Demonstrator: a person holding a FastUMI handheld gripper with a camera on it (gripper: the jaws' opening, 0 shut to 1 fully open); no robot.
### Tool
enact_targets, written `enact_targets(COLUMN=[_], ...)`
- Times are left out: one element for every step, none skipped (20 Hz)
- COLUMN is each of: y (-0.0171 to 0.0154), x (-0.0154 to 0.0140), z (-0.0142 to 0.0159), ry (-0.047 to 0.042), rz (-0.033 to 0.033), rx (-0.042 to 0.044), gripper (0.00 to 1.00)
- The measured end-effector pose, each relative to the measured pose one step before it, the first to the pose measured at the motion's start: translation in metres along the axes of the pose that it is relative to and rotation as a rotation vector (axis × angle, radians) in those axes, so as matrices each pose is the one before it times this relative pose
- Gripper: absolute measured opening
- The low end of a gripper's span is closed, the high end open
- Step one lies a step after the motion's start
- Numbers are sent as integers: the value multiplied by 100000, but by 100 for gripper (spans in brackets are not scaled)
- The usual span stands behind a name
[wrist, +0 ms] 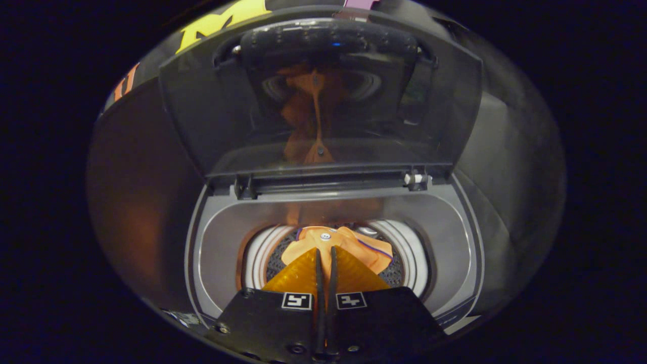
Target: Put the clothes into the washing machine and then close the washing machine lid.
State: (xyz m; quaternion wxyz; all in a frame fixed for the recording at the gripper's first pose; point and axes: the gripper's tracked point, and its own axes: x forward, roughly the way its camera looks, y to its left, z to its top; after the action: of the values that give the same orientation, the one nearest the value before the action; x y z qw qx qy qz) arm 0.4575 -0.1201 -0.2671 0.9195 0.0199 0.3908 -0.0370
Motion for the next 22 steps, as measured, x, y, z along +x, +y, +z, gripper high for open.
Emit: enact_targets(y=[36, 115, 58, 33, 34, 27, 32, 92, 98, 578, 192, -54, -242, -389, -148, 19, 67, -167, -58, 135, 95, 56], x=[203, 121, 36, -24, -176, 29, -39, -162, -106, 4, 342, -313, -23, -42, -208, -202, -355, -197, -368, -429, -454, -532], z=[-162, -87, 98, 32, 46, 127, 271, 117, 93, 64, -620, -386, -92, 352, -34, 48, -54, 211, 264, 159, 112, -80], ry=[598, -166, -82, -14, -111, -323, -834, -666, -475, -151, 4028, 853, -842, -1347, -211, -196, -83, -1123, -1314, -828, -252, -486], rz=[-258, -16, -125, 32, 2, -168, -248, -82, 381, 3249, 512, 956, -1549, -1664, -837, -184, -138, -557, -483, 255, 124, 237], rx=[27, 150, 83, -204, -753, -878, -776, -718, -529, 1112, 363, -209, 153, 346, -630, -515, -1197, -1033, -899, -627, -76, 393], gripper=[4, 4, 4, 4, 5, 4, 4, 4, 5, 5, 28, 51, 74, 97, 97, 97, 97, 97, 97, 97, 97, 97])
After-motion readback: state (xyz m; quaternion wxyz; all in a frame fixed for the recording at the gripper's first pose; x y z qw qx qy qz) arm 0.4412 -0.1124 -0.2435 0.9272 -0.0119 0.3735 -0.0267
